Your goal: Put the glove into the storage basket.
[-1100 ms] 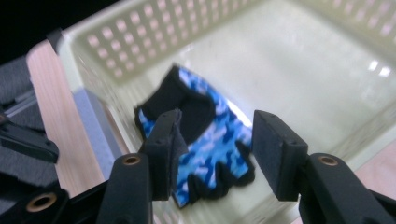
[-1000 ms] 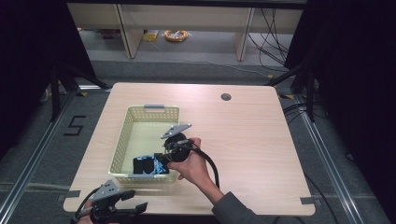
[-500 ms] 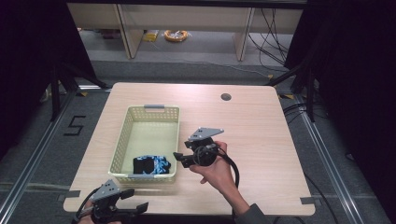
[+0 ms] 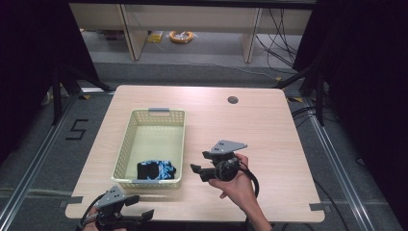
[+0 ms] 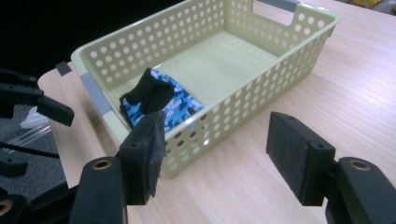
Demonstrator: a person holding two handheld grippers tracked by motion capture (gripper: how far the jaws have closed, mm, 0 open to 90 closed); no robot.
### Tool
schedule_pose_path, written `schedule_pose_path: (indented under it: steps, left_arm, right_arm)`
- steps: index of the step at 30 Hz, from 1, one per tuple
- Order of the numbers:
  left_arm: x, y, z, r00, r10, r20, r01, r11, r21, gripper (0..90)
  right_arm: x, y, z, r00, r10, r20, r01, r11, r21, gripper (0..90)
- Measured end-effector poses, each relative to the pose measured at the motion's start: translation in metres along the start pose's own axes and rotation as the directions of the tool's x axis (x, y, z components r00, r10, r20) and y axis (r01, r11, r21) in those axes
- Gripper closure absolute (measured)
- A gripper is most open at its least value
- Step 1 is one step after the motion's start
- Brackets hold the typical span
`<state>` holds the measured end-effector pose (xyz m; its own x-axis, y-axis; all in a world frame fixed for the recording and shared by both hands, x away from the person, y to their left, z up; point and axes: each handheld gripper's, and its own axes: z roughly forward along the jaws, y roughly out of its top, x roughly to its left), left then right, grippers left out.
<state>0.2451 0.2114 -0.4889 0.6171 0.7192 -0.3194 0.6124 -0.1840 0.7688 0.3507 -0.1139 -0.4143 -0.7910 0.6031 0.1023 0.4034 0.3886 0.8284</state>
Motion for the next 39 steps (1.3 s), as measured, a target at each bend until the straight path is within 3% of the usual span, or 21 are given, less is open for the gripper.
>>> schedule_pose_path:
  steps: [1,3,4,6,7,9,10,11,12,13,14,23,26,27,28,30,32,34,35,37,39]
  left_arm:
    - [0.0,0.0,0.0,1.0,0.005,-0.001,-0.005,1.0,0.002,20.1]
    - [0.0,-0.001,0.0,1.0,0.0,-0.009,0.0,1.0,0.003,20.2]
    - [0.0,-0.001,0.001,1.0,-0.002,-0.009,0.002,1.0,0.003,20.1]
    - [0.001,-0.001,0.001,1.0,-0.001,-0.01,0.001,1.0,0.002,20.1]
    - [0.001,-0.002,0.001,1.0,0.004,-0.007,-0.004,1.0,0.001,20.1]
    - [0.0,-0.002,0.001,0.9999,0.009,-0.012,-0.008,1.0,0.003,19.9]
    - [0.0,-0.002,0.002,0.9998,0.013,-0.014,-0.013,0.9999,0.006,19.9]
    - [0.0,-0.002,0.002,0.9998,0.013,-0.014,-0.013,0.9999,0.006,19.9]
    - [0.0,-0.002,0.002,0.9998,0.016,-0.01,-0.016,0.9999,0.004,19.8]
    - [0.0,-0.003,0.002,0.9998,0.018,-0.009,-0.018,0.9998,0.004,19.8]
    - [0.0,-0.003,0.003,0.9998,0.019,-0.008,-0.019,0.9998,0.004,19.8]
    - [0.0,-0.003,0.003,0.9996,0.028,-0.002,-0.028,0.9996,0.006,19.1]
    - [0.0,-0.003,0.003,0.9994,0.033,-0.008,-0.033,0.9994,0.008,19.1]
    - [0.0,-0.004,0.004,0.9995,0.031,-0.006,-0.031,0.9995,0.007,19.0]
    - [0.0,-0.004,0.004,0.9995,0.029,-0.007,-0.029,0.9995,0.007,18.9]
    - [-0.001,-0.004,0.004,0.9997,0.024,-0.009,-0.024,0.9997,0.01,18.3]
    - [0.0,-0.004,0.004,0.9995,0.029,-0.011,-0.028,0.9996,0.008,17.5]
    - [-0.001,-0.004,0.004,0.9995,0.026,-0.016,-0.026,0.9996,0.008,15.3]
    - [-0.001,-0.004,0.004,0.9995,0.028,-0.015,-0.028,0.9996,0.006,15.3]
    - [-0.001,-0.004,0.004,0.9995,0.03,-0.014,-0.029,0.9995,0.007,15.3]
    - [-0.002,-0.005,0.004,0.9991,0.041,-0.013,-0.041,0.9991,0.002,15.3]
  right_arm:
    - [0.001,-0.001,-0.002,0.9995,0.029,-0.007,-0.029,0.999,0.019,38.2]
    - [-0.001,-0.006,-0.005,1.0,0.009,-0.002,-0.009,1.0,-0.006,38.0]
    - [0.002,-0.008,-0.007,0.9985,0.054,-0.001,-0.054,0.999,-0.001,38.0]
    - [-0.002,-0.011,-0.009,0.9997,0.024,-0.007,-0.024,1.0,-0.002,37.3]
    - [-0.001,-0.013,-0.01,0.9987,0.051,-0.01,-0.051,0.999,0.008,37.3]
    - [-0.002,-0.017,-0.014,0.9984,0.056,0.009,-0.056,0.998,-0.004,36.5]
    - [-0.002,-0.019,-0.016,0.9971,0.076,-0.007,-0.076,0.997,0.005,36.0]
    - [-0.006,-0.021,-0.016,0.9993,0.038,-0.007,-0.038,0.999,-0.009,35.6]
    - [-0.003,-0.024,-0.019,0.9964,0.085,-0.002,-0.085,0.996,0.004,35.0]
    - [-0.007,-0.025,-0.019,0.9991,0.043,-0.006,-0.043,0.999,-0.008,34.9]
    - [-0.006,-0.028,-0.021,0.9979,0.065,0.004,-0.065,0.998,0.0,34.8]
    - [-0.013,-0.043,-0.027,0.9956,0.093,0.011,-0.093,0.996,0.005,33.5]
    - [-0.015,-0.048,-0.028,0.9968,0.078,0.015,-0.078,0.997,0.01,33.1]
    - [-0.017,-0.05,-0.027,0.9985,0.053,0.015,-0.052,0.999,-0.005,32.9]
    - [-0.015,-0.052,-0.029,0.996,0.09,0.003,-0.09,0.996,0.007,32.7]
    - [-0.015,-0.054,-0.031,0.9955,0.093,0.017,-0.094,0.995,0.015,31.9]
    - [-0.017,-0.058,-0.031,0.9957,0.093,0.001,-0.093,0.996,0.0,31.2]
    - [-0.017,-0.06,-0.032,0.9968,0.08,0.0,-0.08,0.997,-0.004,28.8]
    - [-0.016,-0.063,-0.033,0.9943,0.107,0.004,-0.107,0.994,-0.027,23.9]
    - [-0.015,-0.064,-0.034,0.9922,0.125,-0.008,-0.125,0.992,-0.008,21.7]
    - [-0.016,-0.067,-0.035,0.9954,0.095,0.005,-0.095,0.995,-0.025,18.5]
